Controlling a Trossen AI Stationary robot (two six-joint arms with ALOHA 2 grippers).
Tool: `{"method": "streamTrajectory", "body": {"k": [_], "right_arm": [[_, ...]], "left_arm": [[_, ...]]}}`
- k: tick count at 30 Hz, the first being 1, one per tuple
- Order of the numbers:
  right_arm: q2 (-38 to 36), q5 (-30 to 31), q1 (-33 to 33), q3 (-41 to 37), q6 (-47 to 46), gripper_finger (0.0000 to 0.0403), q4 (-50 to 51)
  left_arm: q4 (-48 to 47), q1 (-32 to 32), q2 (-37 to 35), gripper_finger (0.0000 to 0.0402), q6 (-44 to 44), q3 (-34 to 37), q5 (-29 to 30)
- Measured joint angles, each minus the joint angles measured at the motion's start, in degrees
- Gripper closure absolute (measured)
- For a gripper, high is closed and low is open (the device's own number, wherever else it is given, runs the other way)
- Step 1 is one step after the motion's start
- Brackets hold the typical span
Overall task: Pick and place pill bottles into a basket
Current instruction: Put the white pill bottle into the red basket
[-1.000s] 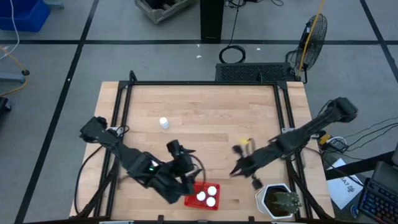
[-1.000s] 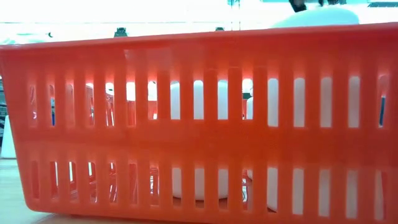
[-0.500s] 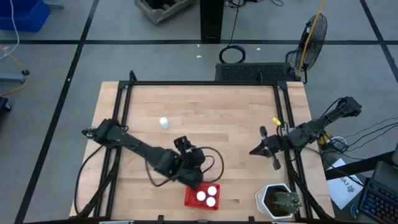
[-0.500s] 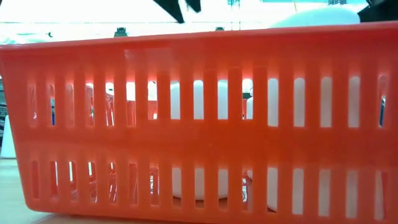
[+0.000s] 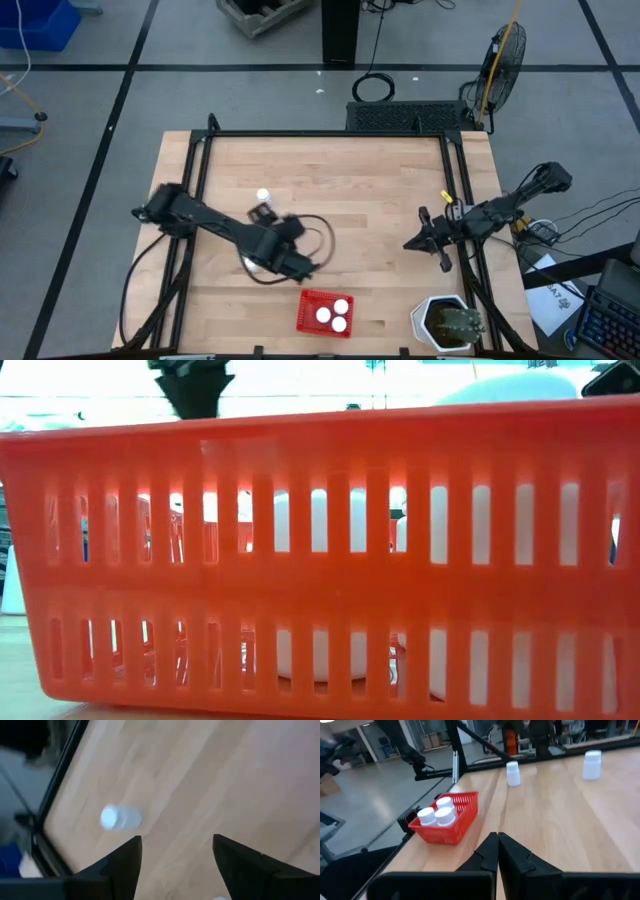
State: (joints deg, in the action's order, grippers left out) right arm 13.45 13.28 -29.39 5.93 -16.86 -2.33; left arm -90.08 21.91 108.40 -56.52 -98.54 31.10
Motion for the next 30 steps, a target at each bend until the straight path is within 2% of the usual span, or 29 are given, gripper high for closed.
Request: {"method": "streamTrajectory", "body": {"k": [4, 6, 8, 12, 16, 19, 23, 25, 30], "right_arm": [[0.0, -0.6, 0.0, -1.6, -2.3, 0.0399, -0.5], [0.1, -1.2, 0.0, -2.2, -1.9, 0.0400, -1.5], [0.1, -1.2, 0.0, -2.5, 0.0, 0.0401, -1.9], [0.1, -1.1, 0.0, -2.6, 5.1, 0.0402, -4.2], [0.1, -1.2, 0.0, -2.6, 5.5, 0.0402, -4.7], [0.1, -1.3, 0.0, -2.6, 5.4, 0.0399, -4.7], [0.1, -1.3, 0.0, -2.7, 5.6, 0.0400, -4.7], [0.1, -1.3, 0.0, -2.7, 5.6, 0.0402, -4.7], [0.1, -1.4, 0.0, -2.7, 5.6, 0.0400, -4.7]], "left_arm": [[1.1, 0.0, -10.9, 0.0162, -14.4, 14.3, 0.2], [4.6, 1.1, -17.2, 0.0162, -19.5, 20.9, 0.5], [11.9, 2.2, -23.5, 0.0162, -21.2, 26.6, 0.4], [28.7, 4.6, -36.4, 0.0163, -19.1, 37.9, 2.4], [41.4, 5.5, -45.1, 0.0163, -19.1, 47.1, 2.3], [44.1, 4.9, -47.8, 0.0163, -22.4, 51.0, -2.0], [43.6, 2.8, -48.3, 0.0163, -25.2, 52.7, -14.5], [44.7, 4.1, -47.4, 0.0163, -25.9, 52.7, -15.4], [48.4, 5.9, -45.6, 0.0163, -25.6, 52.3, -13.2]]}}
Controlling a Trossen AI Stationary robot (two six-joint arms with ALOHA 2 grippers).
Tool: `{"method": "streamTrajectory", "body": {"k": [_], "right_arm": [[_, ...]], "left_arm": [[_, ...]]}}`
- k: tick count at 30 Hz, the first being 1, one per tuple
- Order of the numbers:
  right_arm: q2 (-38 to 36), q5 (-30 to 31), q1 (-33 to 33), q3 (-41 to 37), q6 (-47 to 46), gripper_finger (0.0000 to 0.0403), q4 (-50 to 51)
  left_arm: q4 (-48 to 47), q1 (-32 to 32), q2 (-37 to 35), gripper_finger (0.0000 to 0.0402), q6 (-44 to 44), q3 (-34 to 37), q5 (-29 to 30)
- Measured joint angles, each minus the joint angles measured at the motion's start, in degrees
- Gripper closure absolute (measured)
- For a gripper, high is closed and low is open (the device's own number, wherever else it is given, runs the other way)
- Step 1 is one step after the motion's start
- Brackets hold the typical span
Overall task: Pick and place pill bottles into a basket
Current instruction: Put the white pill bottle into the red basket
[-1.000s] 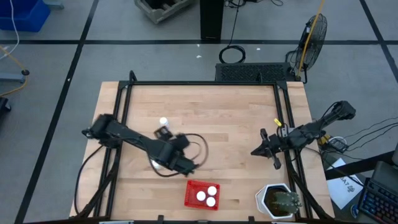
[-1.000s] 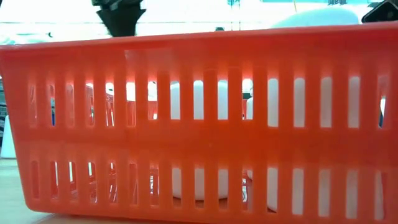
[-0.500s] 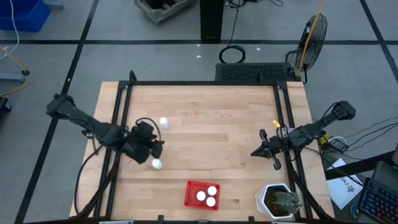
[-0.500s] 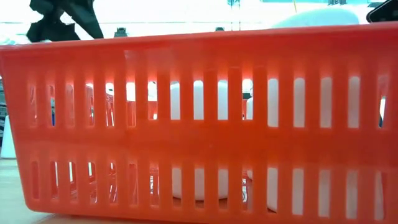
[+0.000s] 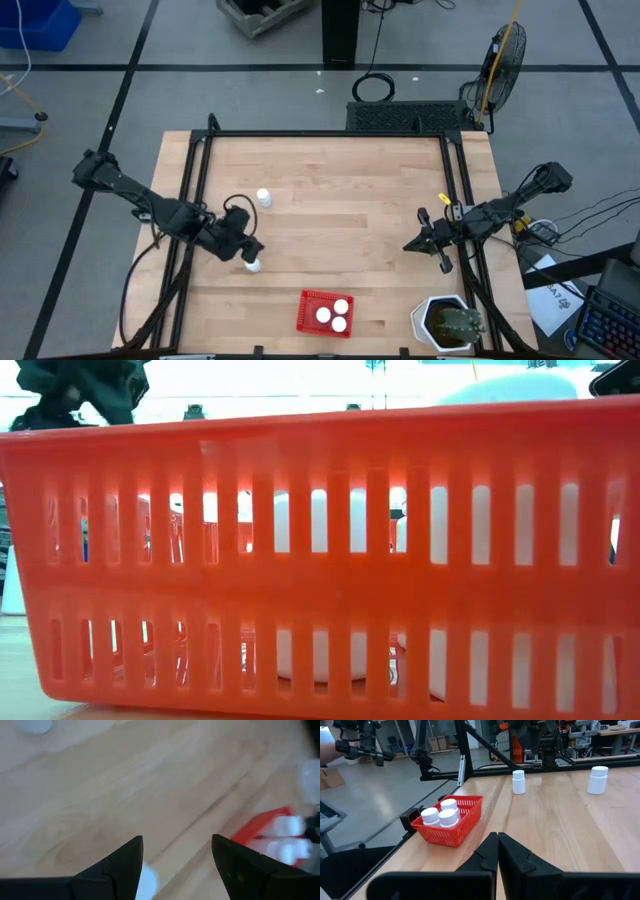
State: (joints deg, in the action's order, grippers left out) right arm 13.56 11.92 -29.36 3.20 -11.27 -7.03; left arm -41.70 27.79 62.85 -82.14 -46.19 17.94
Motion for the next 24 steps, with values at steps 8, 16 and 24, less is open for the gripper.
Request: {"method": "streamTrajectory", "body": {"k": [8, 16, 24], "right_arm": [[0.0, 0.0, 0.0, 0.0, 0.0, 0.0401, -0.2], [0.0, 0.0, 0.0, -0.1, 0.0, 0.0400, -0.2], [0.0, 0.0, 0.0, -0.1, 0.0, 0.0399, -0.1]], "left_arm": [[-1.6, 0.4, 7.1, 0.0143, -1.7, 0.0, -3.4], [-1.5, 2.4, 9.2, 0.0099, -3.4, 0.0, -4.6], [-3.2, 4.5, 13.5, 0.0114, -5.4, 0.0, -6.4]]}}
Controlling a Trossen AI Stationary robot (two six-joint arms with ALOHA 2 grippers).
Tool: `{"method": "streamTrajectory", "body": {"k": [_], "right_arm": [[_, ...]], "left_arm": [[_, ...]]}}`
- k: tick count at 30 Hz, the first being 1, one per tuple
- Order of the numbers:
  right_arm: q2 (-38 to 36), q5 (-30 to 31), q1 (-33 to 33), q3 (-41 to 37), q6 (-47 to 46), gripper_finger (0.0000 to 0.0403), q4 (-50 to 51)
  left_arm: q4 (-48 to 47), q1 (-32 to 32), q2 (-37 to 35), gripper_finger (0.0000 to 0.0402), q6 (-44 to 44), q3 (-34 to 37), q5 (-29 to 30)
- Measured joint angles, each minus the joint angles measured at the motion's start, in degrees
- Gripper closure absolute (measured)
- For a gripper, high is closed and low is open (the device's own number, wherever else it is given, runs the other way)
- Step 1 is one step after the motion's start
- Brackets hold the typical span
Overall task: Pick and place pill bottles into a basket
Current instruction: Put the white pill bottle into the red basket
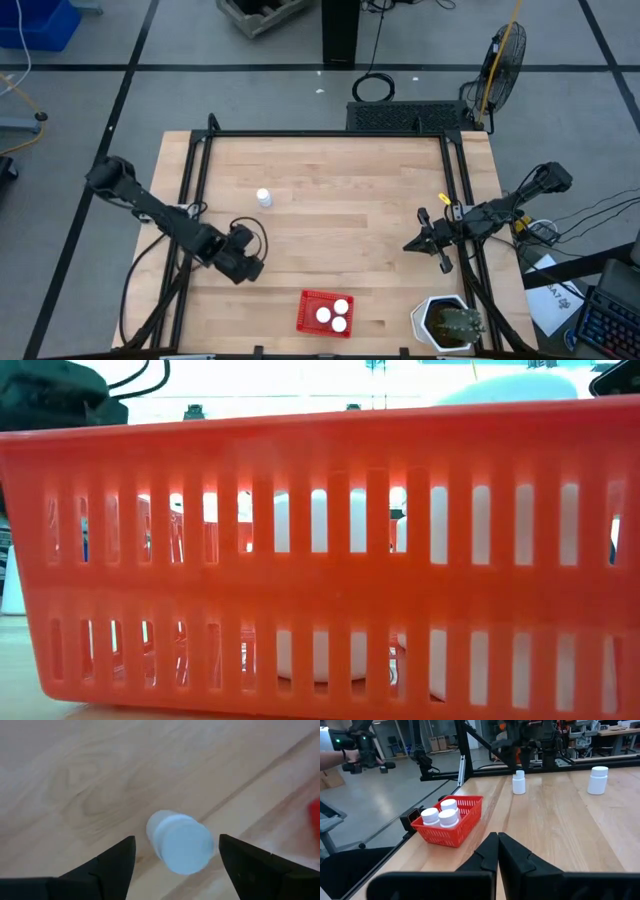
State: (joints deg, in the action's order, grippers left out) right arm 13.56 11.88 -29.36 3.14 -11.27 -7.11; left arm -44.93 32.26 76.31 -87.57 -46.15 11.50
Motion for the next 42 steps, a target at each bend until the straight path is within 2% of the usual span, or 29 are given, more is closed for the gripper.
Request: {"method": "streamTrajectory", "body": {"k": [5, 11, 14, 20, 24, 30, 36, 42], "right_arm": [[0.0, 0.0, 0.0, 0.0, 0.0, 0.0401, 0.0], [0.0, 0.0, 0.0, 0.0, 0.0, 0.0399, -0.1], [0.0, 0.0, 0.0, 0.0, 0.0, 0.0400, 0.0], [0.0, 0.0, 0.0, 0.0, 0.0, 0.0402, 0.0], [0.0, 0.0, 0.0, 0.0, 0.0, 0.0399, 0.0], [0.0, 0.0, 0.0, 0.0, 0.0, 0.0401, 0.0], [0.0, 0.0, 0.0, 0.0, 0.0, 0.0399, 0.0], [0.0, 0.0, 0.0, 0.0, 0.0, 0.0401, 0.0]], "left_arm": [[1.9, 0.0, 3.4, 0.0127, 0.3, 0.0, -1.1], [2.0, 0.0, 4.1, 0.0134, 0.2, 0.0, -2.6], [2.0, 0.0, 4.1, 0.0157, 0.0, 0.0, -2.8], [3.1, 0.0, 3.9, 0.0232, 0.5, -0.1, -0.7], [4.6, 0.0, 4.0, 0.0240, 0.6, -0.1, -0.8], [14.0, 0.0, 4.1, 0.0235, 2.4, 0.0, -1.0], [25.9, -0.1, 3.8, 0.0240, 9.5, 0.0, 3.2], [34.2, -1.0, 3.8, 0.0240, 14.3, -0.2, 4.0]]}}
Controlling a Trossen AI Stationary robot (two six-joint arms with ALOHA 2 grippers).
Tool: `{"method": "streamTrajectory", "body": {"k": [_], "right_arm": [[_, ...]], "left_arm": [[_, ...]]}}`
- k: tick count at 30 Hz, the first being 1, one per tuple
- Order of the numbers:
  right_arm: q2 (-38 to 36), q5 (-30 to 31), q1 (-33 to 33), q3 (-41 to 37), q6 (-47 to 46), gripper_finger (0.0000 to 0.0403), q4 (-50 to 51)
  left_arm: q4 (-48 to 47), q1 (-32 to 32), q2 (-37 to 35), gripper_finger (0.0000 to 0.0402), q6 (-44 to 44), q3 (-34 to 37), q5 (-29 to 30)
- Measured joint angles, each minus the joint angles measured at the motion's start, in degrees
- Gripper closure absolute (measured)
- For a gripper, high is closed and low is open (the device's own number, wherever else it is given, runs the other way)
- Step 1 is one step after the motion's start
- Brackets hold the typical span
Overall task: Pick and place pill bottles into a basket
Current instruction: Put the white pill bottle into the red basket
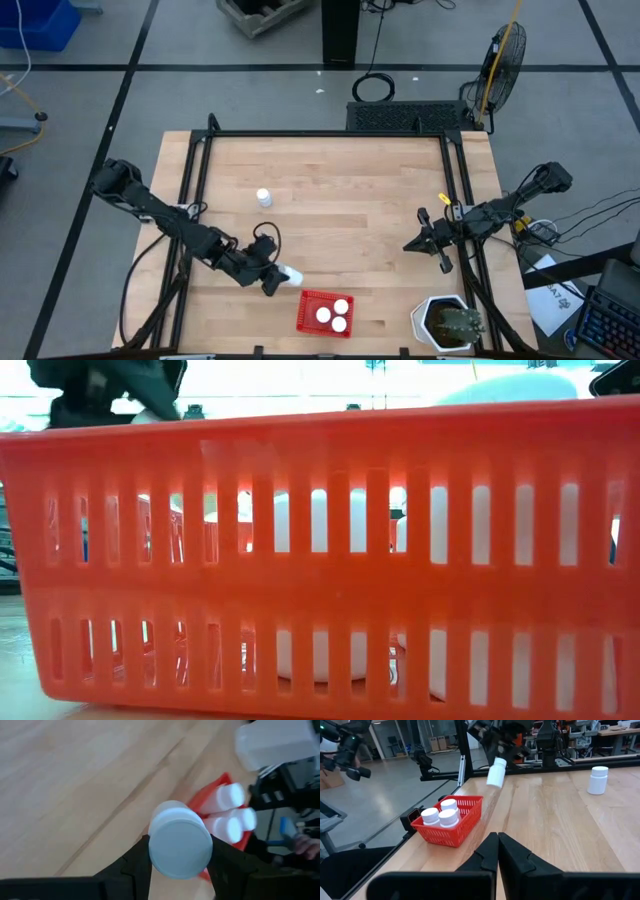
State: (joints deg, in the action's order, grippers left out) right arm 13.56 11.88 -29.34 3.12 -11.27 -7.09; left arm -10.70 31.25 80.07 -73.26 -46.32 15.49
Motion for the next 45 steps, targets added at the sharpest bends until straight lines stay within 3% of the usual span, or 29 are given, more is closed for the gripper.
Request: {"method": "streamTrajectory", "body": {"k": [11, 18, 28, 33, 45], "right_arm": [[0.0, 0.0, 0.0, 0.0, 0.0, 0.0401, 0.0], [0.0, 0.0, 0.0, 0.0, 0.0, 0.0399, 0.0], [0.0, 0.0, 0.0, 0.0, 0.0, 0.0399, 0.0], [0.0, 0.0, 0.0, 0.0, 0.0, 0.0399, 0.0], [0.0, 0.0, 0.0, 0.0, 0.0, 0.0398, 0.0]], "left_arm": [[-4.1, 0.2, 1.1, 0.0240, 7.6, -10.9, 0.4], [-11.3, 1.5, 10.3, 0.0240, 8.3, -23.0, -1.9], [-37.9, 5.3, 25.8, 0.0240, 3.0, -46.4, -3.2], [-37.6, 6.2, 30.2, 0.0240, 3.3, -50.6, -3.2], [-40.7, 5.3, 34.0, 0.0240, 5.1, -51.0, -4.8]]}}
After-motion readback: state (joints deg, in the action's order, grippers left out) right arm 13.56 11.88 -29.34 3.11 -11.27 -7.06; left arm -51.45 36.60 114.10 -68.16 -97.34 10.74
